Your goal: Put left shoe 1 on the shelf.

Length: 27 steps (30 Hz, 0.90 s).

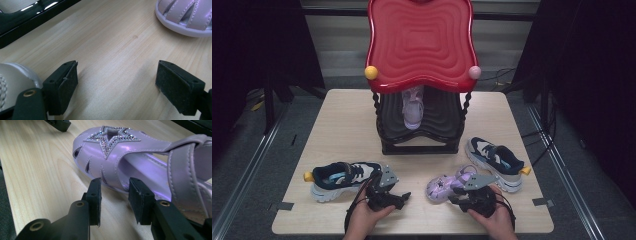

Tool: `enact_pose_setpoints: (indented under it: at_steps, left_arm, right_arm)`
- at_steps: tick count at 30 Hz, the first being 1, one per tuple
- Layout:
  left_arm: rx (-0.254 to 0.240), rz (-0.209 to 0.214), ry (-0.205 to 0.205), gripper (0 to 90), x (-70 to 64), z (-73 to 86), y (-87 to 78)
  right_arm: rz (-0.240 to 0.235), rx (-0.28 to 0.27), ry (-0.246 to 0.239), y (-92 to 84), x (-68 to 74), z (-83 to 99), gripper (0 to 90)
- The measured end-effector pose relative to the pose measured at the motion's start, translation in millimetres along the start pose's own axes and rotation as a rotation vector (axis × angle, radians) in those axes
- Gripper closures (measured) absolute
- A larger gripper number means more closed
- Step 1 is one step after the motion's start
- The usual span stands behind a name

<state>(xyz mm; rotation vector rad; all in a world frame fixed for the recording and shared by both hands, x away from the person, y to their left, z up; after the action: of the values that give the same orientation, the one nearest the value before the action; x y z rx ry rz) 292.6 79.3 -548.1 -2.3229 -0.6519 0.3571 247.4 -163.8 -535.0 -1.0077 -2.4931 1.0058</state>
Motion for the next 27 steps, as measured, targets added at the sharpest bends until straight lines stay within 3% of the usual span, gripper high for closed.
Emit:
enact_pose_setpoints:
  at_steps: [6,15,22,27]
  left_arm:
    - [0.0,0.001,-0.001,17.6,0.3,-0.1,0.1]
    - [0.0,0.001,-0.001,17.5,0.2,0.0,0.1]
    - [0.0,0.001,0.0,17.5,0.2,0.0,0.1]
    - [0.0,0.001,0.0,17.5,0.2,0.0,0.1]
  right_arm:
    - [-0.012,0.013,-0.01,-5.5,0.8,5.6,48.3]
    - [-0.019,0.035,0.073,-30.5,-23.3,28.0,29.0]
    - [0.059,0.008,0.13,-36.1,-47.8,33.8,23.2]
    - [0.082,0.01,0.109,-28.4,-52.6,27.6,22.2]
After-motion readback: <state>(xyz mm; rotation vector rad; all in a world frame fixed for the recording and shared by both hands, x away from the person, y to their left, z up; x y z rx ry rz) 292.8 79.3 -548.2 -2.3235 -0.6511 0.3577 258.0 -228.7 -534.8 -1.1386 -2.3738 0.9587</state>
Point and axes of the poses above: each handheld gripper's, and its own axes: y roughly forward along the jaws, z roughly out of its underside, x roughly to its left, the point moved 6 cm from there along y, roughly forward along the jaws, and after that the axes turned 6 degrees about z, right-handed, at the moved point
